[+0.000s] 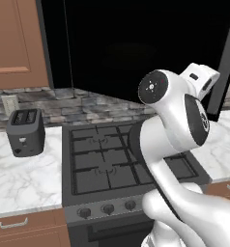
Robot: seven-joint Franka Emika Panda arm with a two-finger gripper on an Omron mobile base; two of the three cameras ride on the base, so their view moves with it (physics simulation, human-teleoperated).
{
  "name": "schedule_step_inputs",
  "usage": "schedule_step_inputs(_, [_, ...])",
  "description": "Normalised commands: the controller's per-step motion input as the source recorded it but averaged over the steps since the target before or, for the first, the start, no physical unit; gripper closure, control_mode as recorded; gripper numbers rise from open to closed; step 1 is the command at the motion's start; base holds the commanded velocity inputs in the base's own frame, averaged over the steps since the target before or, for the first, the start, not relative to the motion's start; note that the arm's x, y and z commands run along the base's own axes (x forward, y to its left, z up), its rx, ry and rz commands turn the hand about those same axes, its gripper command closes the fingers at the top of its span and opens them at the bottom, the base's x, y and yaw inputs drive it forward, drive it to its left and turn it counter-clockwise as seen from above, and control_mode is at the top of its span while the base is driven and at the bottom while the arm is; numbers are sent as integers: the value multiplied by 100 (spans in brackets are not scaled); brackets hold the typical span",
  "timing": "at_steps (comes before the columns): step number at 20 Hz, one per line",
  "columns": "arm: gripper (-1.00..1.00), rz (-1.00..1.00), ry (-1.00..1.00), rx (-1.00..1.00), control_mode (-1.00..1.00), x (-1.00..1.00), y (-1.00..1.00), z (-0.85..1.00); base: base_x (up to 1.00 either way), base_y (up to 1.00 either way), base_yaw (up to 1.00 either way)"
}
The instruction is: Remove the banana from the bowl and place it on the small plate. Then place the bowl with only the shrimp in the microwave, close the door, and press the start button to microwave the shrimp.
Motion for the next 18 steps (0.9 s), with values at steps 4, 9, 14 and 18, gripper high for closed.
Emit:
schedule_step_inputs(4, [-100,15,0,10,-100,65,0,29,0,0,0])
schedule_step_inputs(9, [-100,17,0,6,-100,62,4,27,0,0,0])
schedule_step_inputs(14, [-100,19,0,3,-100,55,9,13,0,0,0])
schedule_step_inputs(18, [-100,20,-2,6,-100,49,0,-1,0,0,0])
